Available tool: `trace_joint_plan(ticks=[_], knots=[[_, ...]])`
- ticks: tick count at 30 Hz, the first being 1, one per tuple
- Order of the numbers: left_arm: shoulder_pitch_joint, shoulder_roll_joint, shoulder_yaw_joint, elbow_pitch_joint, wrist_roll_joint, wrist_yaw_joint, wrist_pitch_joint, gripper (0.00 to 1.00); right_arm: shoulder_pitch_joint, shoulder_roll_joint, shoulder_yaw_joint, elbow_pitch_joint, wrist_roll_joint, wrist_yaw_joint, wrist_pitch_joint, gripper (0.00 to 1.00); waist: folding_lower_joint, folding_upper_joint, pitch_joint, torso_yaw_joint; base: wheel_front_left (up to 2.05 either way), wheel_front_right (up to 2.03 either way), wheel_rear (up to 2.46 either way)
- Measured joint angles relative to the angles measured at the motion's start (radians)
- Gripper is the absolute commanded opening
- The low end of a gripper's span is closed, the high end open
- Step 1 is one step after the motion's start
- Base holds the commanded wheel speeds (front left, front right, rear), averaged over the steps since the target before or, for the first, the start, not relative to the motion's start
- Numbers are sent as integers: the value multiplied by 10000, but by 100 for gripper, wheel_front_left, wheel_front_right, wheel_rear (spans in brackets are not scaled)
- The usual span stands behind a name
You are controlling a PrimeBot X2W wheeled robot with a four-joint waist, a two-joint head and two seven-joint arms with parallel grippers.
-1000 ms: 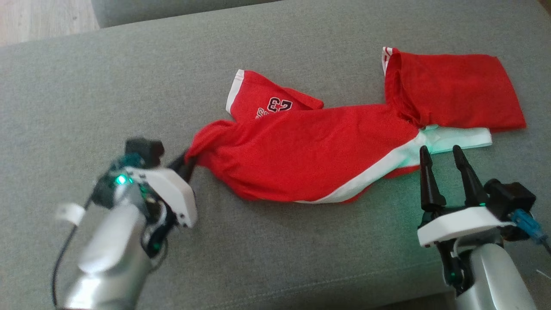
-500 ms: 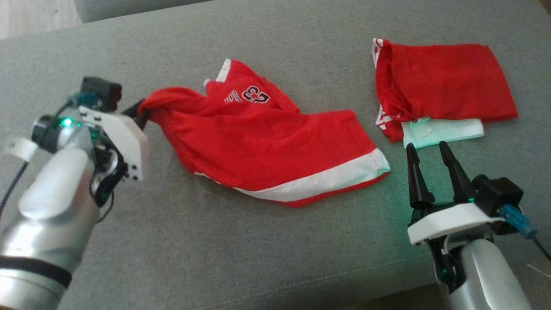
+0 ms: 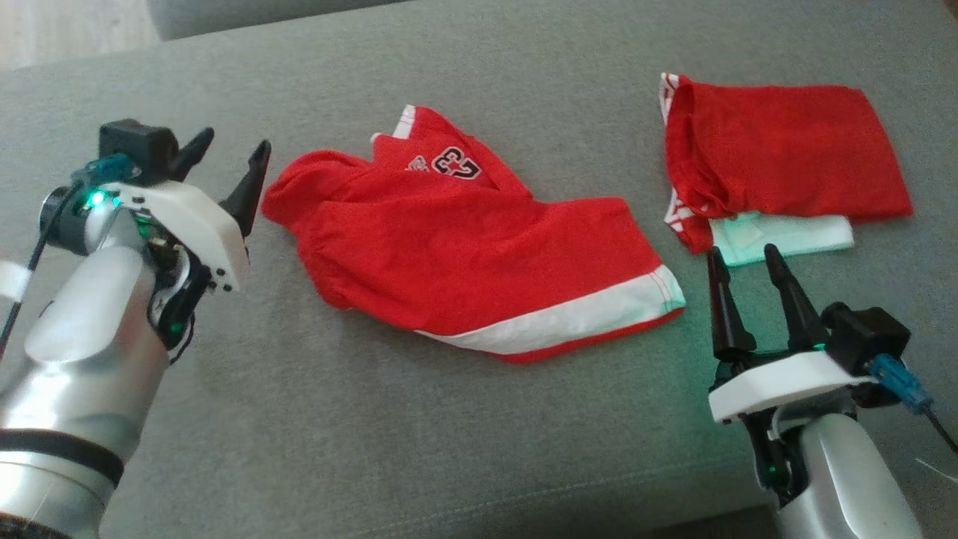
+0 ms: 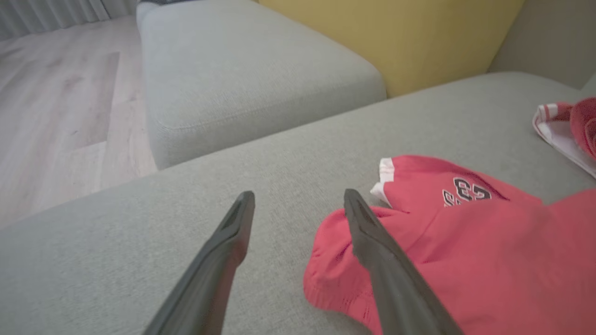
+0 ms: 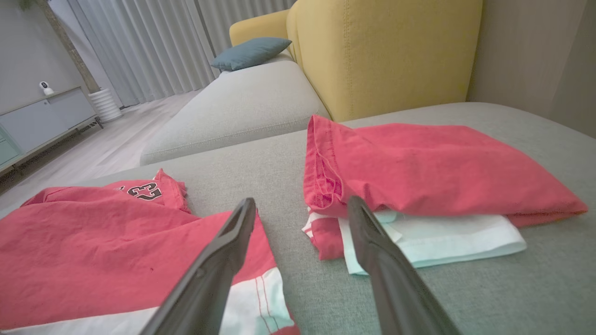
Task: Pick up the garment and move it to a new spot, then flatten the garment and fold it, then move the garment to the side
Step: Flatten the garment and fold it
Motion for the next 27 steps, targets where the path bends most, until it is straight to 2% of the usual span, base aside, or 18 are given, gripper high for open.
trace_joint_plan(ticks=[6,12,15,19,23,24,27], knots=[[257,-15,468,-399,-384,61,-744,100,21,-4,-196,44,-86,0,10,100,0,0,-332,577,0,0,0],[1737,-38,1175,-1724,-867,594,-1087,100,133,-6,-328,67,-102,0,29,100,0,0,-776,1144,0,0,0],[2887,-125,1613,-2661,-989,1009,-1131,100,305,-6,-349,88,-102,0,33,100,0,0,-1024,1371,0,0,0],[4554,-520,2497,-4309,-968,1498,-1133,100,639,-4,-341,109,-86,0,100,100,0,0,-1307,1567,0,0,0],[5585,-811,2888,-5198,-652,1634,-1133,100,717,-4,-332,109,-86,0,105,100,0,0,-1423,1622,0,0,0],[6098,-1032,3195,-5637,-397,1687,-1133,100,714,-4,-311,104,-81,0,105,100,0,1,-1439,1602,0,0,0],[6459,-1285,3509,-5998,-2,1724,-1133,100,712,-4,-295,104,-10,0,109,100,0,1,-1423,1532,0,0,0]])
